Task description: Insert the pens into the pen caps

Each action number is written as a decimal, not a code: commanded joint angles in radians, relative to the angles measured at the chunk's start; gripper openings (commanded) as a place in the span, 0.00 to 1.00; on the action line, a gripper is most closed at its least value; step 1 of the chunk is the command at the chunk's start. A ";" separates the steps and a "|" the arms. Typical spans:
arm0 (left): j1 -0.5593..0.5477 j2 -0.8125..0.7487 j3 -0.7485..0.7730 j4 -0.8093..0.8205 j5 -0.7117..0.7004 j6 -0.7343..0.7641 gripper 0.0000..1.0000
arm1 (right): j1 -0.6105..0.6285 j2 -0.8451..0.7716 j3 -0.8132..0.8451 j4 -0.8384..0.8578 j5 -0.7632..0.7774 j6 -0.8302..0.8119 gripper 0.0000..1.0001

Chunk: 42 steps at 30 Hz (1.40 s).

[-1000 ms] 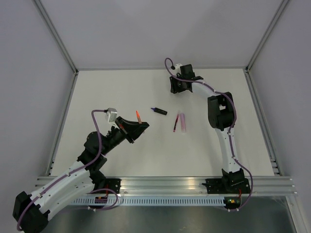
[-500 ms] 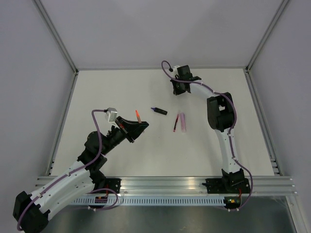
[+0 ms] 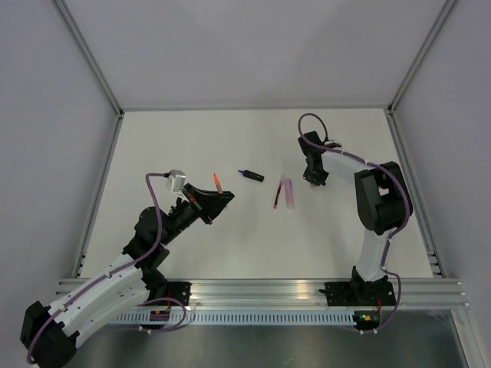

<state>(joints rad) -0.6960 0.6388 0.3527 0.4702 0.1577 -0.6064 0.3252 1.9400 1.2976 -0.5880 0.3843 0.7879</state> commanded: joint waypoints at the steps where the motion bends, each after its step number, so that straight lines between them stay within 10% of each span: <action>1: -0.002 -0.014 -0.009 -0.001 -0.038 0.036 0.03 | 0.003 -0.021 -0.015 -0.195 0.044 0.473 0.00; 10: -0.002 -0.045 -0.009 -0.005 -0.027 0.034 0.03 | 0.021 0.034 0.011 -0.355 -0.036 0.689 0.18; 27: 0.000 -0.051 -0.008 -0.001 -0.018 0.036 0.02 | 0.020 -0.197 0.071 -0.326 0.053 0.440 0.57; 35: 0.000 -0.079 -0.009 -0.021 -0.043 0.059 0.02 | 0.014 -0.486 0.009 0.205 -0.273 -0.618 0.71; 42: 0.000 -0.120 -0.018 -0.019 -0.043 0.046 0.03 | -0.017 -0.602 -0.144 0.130 -0.489 -1.512 0.71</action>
<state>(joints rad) -0.6960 0.5335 0.3515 0.4458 0.1322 -0.5858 0.3351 1.3293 1.2255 -0.4477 0.0223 -0.1638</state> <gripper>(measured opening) 0.123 0.713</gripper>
